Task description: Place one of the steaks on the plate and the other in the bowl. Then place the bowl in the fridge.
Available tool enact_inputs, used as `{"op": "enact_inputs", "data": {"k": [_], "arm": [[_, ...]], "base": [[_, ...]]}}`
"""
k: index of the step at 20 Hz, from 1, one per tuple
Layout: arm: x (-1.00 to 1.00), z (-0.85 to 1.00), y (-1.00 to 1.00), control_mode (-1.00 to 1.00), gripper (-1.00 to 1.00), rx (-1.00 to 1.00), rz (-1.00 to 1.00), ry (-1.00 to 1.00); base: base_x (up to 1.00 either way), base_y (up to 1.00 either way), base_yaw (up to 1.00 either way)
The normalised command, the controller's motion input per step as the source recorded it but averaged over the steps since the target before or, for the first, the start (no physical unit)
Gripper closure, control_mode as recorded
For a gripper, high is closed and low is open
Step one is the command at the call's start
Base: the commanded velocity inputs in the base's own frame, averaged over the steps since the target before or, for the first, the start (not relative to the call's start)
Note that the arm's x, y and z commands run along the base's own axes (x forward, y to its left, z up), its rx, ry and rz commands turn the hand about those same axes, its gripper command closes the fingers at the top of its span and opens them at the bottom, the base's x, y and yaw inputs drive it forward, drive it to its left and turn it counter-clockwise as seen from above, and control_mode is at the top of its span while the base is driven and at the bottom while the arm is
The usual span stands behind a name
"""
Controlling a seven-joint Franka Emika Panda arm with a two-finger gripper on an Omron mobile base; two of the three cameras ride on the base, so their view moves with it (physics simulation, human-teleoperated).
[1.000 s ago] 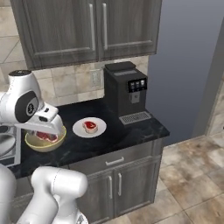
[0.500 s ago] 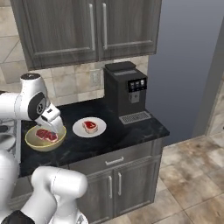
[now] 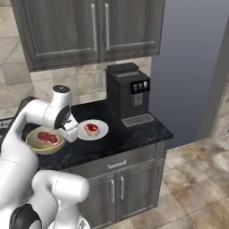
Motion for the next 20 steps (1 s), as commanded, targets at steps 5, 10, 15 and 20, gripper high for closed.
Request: {"op": "enact_inputs", "data": {"k": [5,10,15,20], "arm": [[0.68,-0.43,0.2,-1.0,-1.0,-0.01,0.0,0.01],[0.67,-0.45,0.48,-1.0,-1.0,0.0,0.01,0.0],[0.06,-0.51,0.25,-1.0,-1.0,0.0,0.02,0.07],[0.0,-0.44,0.3,-1.0,-1.0,0.0,0.0,0.01]], "base": [[0.0,0.0,0.0],[0.0,0.0,0.0],[0.0,0.0,0.0],[0.0,0.0,0.0]]}}
